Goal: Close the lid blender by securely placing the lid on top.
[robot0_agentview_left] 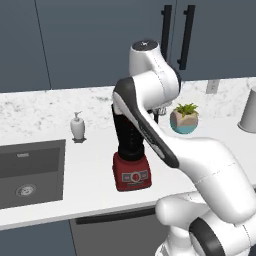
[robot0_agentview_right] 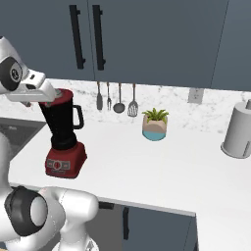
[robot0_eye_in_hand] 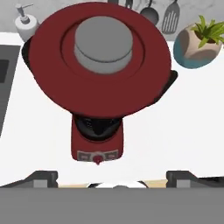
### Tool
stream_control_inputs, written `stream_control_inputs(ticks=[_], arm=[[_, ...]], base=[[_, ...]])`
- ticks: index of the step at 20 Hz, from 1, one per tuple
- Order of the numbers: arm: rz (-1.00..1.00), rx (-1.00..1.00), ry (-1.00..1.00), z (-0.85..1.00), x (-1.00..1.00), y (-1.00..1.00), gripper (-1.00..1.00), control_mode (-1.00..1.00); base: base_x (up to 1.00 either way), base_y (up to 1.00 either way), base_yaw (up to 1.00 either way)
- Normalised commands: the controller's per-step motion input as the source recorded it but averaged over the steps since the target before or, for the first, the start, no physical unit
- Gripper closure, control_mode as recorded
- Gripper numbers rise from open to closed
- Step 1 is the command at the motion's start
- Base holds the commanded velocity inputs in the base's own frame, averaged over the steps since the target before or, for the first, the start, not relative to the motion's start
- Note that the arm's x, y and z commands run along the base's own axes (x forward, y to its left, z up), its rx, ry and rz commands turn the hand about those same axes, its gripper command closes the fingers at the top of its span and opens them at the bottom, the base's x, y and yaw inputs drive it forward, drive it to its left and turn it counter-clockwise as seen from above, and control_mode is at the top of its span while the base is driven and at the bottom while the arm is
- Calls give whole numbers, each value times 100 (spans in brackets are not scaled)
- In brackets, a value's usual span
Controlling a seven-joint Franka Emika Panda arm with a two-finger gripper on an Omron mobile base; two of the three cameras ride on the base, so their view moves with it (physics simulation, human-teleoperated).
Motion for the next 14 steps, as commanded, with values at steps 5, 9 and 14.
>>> stream_control_inputs(ticks=[5, 9, 14], arm=[[0, 0, -29, 0, -90, -5, -100, -100], [0, 0, -35, 0, -71, -21, -100, -100], [0, 2, -39, 0, -71, -53, -100, -100]], base=[[0, 0, 0], [0, 0, 0], [0, 0, 0]])
